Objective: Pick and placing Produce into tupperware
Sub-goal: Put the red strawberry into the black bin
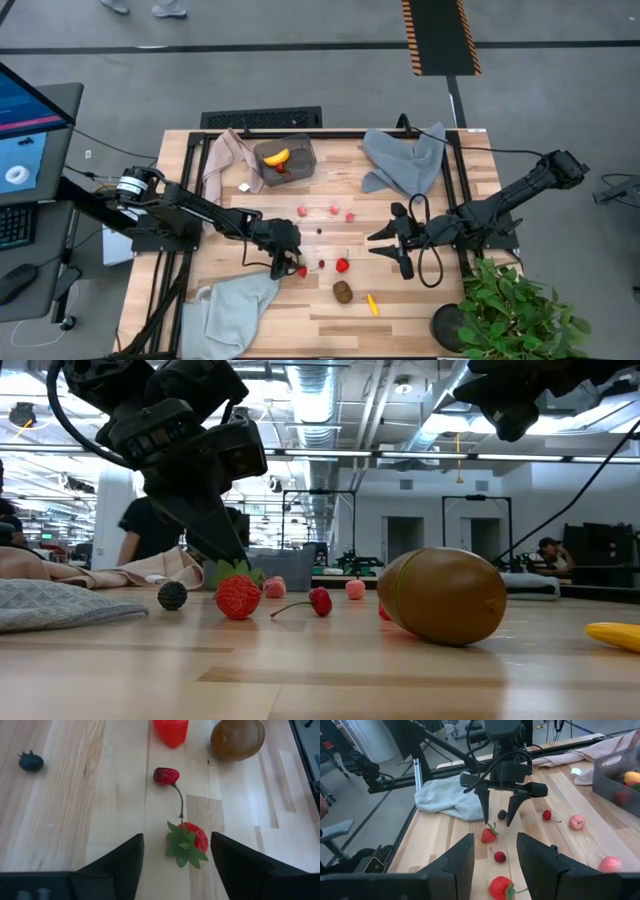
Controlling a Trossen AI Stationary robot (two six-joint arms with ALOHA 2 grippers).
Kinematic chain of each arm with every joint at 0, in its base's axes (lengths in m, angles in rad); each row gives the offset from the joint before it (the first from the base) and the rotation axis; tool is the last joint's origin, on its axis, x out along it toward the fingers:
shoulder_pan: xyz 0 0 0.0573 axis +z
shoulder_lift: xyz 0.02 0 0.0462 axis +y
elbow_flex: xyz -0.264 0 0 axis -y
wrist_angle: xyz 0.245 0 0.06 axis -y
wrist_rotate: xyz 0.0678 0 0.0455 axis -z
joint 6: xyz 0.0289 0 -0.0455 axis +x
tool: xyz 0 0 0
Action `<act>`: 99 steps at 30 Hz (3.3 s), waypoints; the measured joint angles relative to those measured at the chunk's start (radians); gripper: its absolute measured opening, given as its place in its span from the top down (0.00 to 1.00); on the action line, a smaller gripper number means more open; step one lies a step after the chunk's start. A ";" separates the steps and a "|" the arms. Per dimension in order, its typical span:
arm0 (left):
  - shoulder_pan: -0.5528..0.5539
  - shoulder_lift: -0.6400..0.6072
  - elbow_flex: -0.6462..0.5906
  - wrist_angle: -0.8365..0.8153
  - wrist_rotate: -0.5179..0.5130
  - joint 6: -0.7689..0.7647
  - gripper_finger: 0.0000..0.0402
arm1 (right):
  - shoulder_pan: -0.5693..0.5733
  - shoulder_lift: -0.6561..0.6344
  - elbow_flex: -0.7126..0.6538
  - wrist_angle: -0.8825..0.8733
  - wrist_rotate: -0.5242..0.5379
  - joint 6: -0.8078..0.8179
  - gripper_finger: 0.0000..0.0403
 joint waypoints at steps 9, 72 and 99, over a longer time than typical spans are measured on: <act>0.000 0.000 0.000 -0.001 -0.003 0.000 0.65 | 0.000 0.000 0.000 0.000 0.000 0.000 0.58; 0.117 -0.075 0.008 0.063 -0.324 0.106 1.00 | 0.000 0.000 0.000 0.000 0.000 0.009 0.57; 0.476 -0.252 0.008 -0.007 -0.549 0.039 1.00 | 0.000 0.000 0.000 0.000 0.000 0.009 0.58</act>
